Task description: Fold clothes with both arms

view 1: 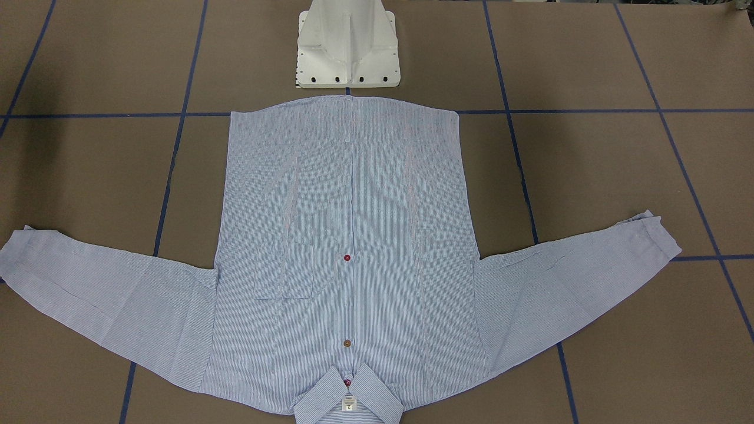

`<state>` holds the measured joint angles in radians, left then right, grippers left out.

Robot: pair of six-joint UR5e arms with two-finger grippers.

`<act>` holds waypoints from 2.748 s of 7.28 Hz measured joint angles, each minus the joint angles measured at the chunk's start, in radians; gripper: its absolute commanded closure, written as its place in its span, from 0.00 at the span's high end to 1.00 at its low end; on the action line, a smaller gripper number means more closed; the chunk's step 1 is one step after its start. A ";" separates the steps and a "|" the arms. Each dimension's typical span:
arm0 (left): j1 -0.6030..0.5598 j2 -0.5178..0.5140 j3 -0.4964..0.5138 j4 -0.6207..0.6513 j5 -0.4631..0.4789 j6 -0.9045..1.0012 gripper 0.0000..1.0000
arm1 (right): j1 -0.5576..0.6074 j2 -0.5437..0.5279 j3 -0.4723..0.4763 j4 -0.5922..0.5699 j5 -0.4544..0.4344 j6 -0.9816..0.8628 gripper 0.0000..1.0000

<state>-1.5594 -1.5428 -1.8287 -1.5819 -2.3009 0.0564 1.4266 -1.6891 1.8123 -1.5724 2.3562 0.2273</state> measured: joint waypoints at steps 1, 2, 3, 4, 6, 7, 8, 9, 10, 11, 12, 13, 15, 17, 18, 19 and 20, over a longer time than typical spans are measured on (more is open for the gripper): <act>0.000 0.000 0.000 -0.003 -0.001 0.000 1.00 | 0.000 -0.001 0.009 0.000 -0.002 0.004 1.00; 0.001 -0.002 0.000 -0.006 0.000 -0.001 1.00 | 0.000 0.001 0.008 0.000 -0.005 0.007 1.00; 0.003 -0.004 0.002 -0.008 0.000 -0.003 1.00 | 0.000 0.004 0.005 0.000 -0.008 0.007 1.00; 0.004 -0.004 0.002 -0.012 0.000 -0.005 1.00 | -0.001 0.007 0.002 0.001 -0.011 0.007 1.00; 0.004 -0.004 -0.003 -0.016 -0.003 -0.004 1.00 | -0.006 0.013 -0.019 0.044 -0.015 0.012 1.00; 0.004 -0.004 -0.004 -0.023 -0.005 -0.003 1.00 | -0.013 0.016 -0.048 0.105 -0.015 0.035 1.00; 0.004 -0.003 -0.003 -0.050 -0.009 -0.002 1.00 | -0.032 0.026 -0.097 0.202 -0.015 0.108 1.00; 0.004 -0.002 0.002 -0.087 -0.011 -0.003 1.00 | -0.067 0.050 -0.170 0.332 -0.016 0.255 0.99; 0.004 -0.002 0.005 -0.108 -0.012 -0.004 1.00 | -0.104 0.076 -0.249 0.470 -0.019 0.426 0.99; 0.004 -0.002 0.008 -0.117 -0.014 -0.004 1.00 | -0.147 0.093 -0.327 0.603 -0.029 0.586 0.97; 0.004 -0.002 0.010 -0.121 -0.016 -0.004 1.00 | -0.198 0.104 -0.379 0.706 -0.050 0.727 0.94; 0.005 -0.002 0.012 -0.122 -0.018 -0.003 1.00 | -0.252 0.110 -0.402 0.768 -0.079 0.853 0.92; 0.005 -0.002 0.013 -0.122 -0.019 -0.003 1.00 | -0.314 0.111 -0.416 0.822 -0.110 0.998 0.85; 0.004 -0.002 0.014 -0.122 -0.021 -0.003 1.00 | -0.324 0.108 -0.430 0.834 -0.117 1.032 0.81; 0.005 -0.002 0.013 -0.122 -0.024 -0.003 1.00 | -0.325 0.107 -0.434 0.835 -0.118 1.036 0.77; 0.005 -0.002 0.013 -0.123 -0.028 -0.003 1.00 | -0.325 0.105 -0.435 0.836 -0.119 1.041 0.76; 0.005 -0.002 0.013 -0.123 -0.030 -0.003 1.00 | -0.325 0.104 -0.436 0.836 -0.119 1.046 0.73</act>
<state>-1.5545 -1.5447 -1.8161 -1.7049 -2.3306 0.0537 1.1015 -1.5851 1.3765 -0.7364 2.2368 1.2737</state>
